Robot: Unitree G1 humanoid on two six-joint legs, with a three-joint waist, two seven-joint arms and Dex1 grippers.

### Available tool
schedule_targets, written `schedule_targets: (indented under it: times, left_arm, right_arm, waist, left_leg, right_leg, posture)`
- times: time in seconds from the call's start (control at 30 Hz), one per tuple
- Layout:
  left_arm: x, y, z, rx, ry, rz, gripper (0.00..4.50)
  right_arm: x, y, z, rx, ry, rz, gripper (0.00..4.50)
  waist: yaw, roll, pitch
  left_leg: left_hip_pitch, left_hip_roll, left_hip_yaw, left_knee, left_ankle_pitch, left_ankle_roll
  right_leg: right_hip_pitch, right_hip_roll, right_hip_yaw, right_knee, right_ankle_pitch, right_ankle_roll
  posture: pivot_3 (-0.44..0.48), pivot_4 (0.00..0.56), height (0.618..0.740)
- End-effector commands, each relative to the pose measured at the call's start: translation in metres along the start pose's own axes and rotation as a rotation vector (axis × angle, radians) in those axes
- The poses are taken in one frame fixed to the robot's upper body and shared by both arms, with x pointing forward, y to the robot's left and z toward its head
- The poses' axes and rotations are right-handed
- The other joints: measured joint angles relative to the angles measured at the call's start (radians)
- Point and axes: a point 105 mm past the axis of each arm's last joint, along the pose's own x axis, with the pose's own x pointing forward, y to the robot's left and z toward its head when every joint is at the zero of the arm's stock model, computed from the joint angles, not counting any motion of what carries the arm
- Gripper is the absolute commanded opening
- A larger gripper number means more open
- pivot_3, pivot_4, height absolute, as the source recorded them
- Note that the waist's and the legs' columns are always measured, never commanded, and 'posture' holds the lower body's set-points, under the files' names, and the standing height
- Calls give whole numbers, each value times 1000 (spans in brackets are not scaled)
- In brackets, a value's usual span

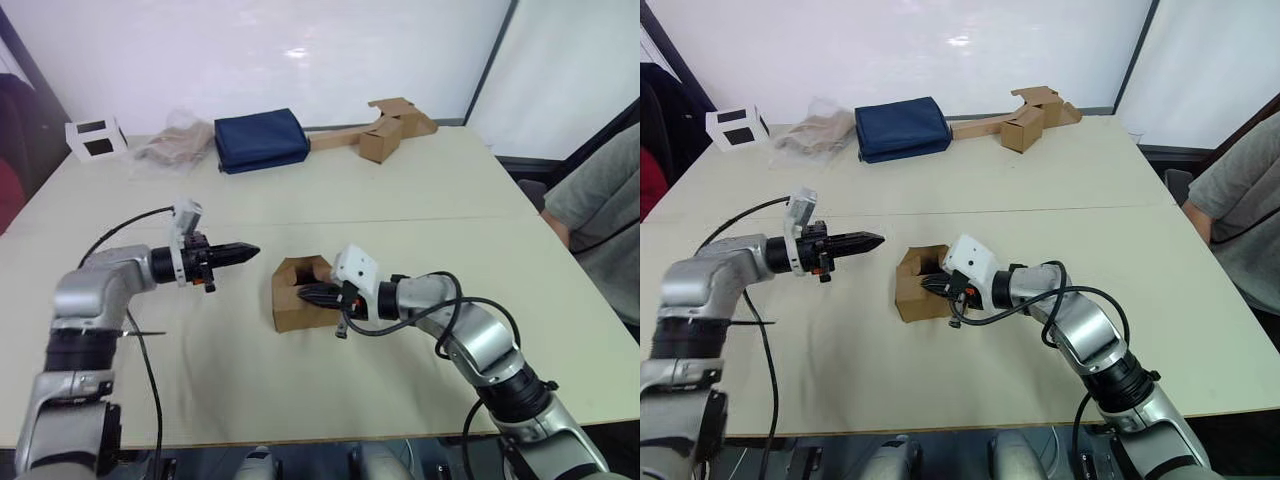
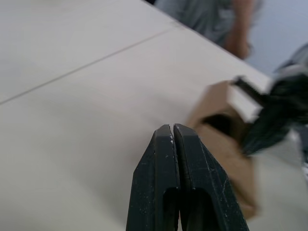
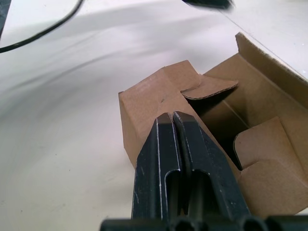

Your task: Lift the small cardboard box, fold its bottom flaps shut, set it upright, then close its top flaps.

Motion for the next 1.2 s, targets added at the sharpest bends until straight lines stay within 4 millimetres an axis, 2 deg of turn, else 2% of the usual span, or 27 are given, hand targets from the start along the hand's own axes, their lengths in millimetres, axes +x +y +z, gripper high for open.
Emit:
schedule_targets:
  times: [0.03, 0.17, 0.67, 0.8, 0.9, 1.03, 1.1, 1.2]
  left_arm:
    - [2, -29, 2, 19, 21, -75, 51]
    - [9, -38, -17, -11, 54, -77, 51]
    - [14, -34, -44, -80, 88, -61, 51]
    - [15, -32, -45, -86, 84, -59, 51]
    - [16, -30, -45, -84, 83, -59, 51]
    - [17, -30, -46, -83, 85, -59, 51]
    - [17, -30, -47, -82, 85, -58, 51]
    - [17, -30, -48, -82, 87, -56, 51]
  right_arm:
    - [-1, -2, 8, -18, -35, -5, 0]
    - [0, -3, 6, -16, -36, -6, 0]
    - [-2, -9, 15, -26, -71, -35, 0]
    - [-11, -4, 31, -46, -141, 17, 0]
    - [-22, -3, 53, -28, -241, 70, 0]
    - [-27, -28, 69, 5, -301, -9, 0]
    - [-22, -43, 65, -31, -263, -74, 0]
    - [-8, -54, 53, -128, -155, -134, 0]
  waist:
    - [-1, 0, 0]
    - [-4, 0, 0]
    - [-5, 0, 0]
    - [-4, 0, 0]
    - [-4, 0, 0]
    - [-5, 0, 0]
    - [-5, 0, 0]
    - [-5, 0, 0]
  left_leg:
    - [0, 0, 0, 0, 0, 0]
    - [0, 0, 0, 0, 0, 0]
    - [0, 0, 0, 0, 0, 0]
    - [0, 0, 0, 0, 0, 0]
    - [0, 0, 0, 0, 0, 0]
    - [0, 0, 0, -1, 0, 0]
    - [0, 0, 0, 0, 0, 0]
    - [0, 0, 0, -1, 0, 0]
  right_leg:
    - [0, 0, 0, 0, 0, 0]
    - [0, 0, 0, 0, 0, 0]
    - [0, 0, 0, 0, 0, 0]
    - [0, 0, 0, 0, 0, 0]
    - [0, 0, 0, 0, 0, 0]
    - [0, 1, 0, 0, 0, 0]
    - [0, 1, 0, 0, 0, 0]
    - [0, 0, 0, -1, 0, 0]
  posture:
    - [0, 150, 740]
    - [0, 150, 740]
    - [0, 150, 740]
    - [0, 150, 740]
    - [0, 150, 740]
    - [0, 150, 740]
    - [0, 150, 740]
    - [0, 150, 740]
